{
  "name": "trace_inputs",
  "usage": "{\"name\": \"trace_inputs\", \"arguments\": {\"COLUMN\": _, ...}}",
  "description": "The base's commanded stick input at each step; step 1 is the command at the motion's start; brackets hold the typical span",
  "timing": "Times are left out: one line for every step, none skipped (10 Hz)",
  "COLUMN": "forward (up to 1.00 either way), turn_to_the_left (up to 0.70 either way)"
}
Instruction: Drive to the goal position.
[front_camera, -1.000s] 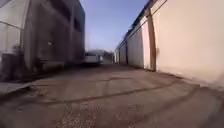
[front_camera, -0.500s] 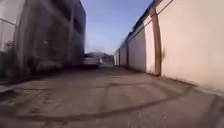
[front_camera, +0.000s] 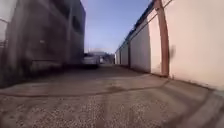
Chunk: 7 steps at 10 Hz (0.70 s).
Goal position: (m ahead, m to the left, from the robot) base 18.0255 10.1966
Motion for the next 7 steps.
{"name": "trace_inputs", "arguments": {"forward": 1.00, "turn_to_the_left": 0.00}}
{"name": "trace_inputs", "arguments": {"forward": 1.00, "turn_to_the_left": 0.00}}
{"name": "trace_inputs", "arguments": {"forward": 1.00, "turn_to_the_left": 0.00}}
{"name": "trace_inputs", "arguments": {"forward": 1.00, "turn_to_the_left": 0.00}}
{"name": "trace_inputs", "arguments": {"forward": 1.00, "turn_to_the_left": 0.00}}
{"name": "trace_inputs", "arguments": {"forward": 1.00, "turn_to_the_left": 0.00}}
{"name": "trace_inputs", "arguments": {"forward": 1.00, "turn_to_the_left": 0.00}}
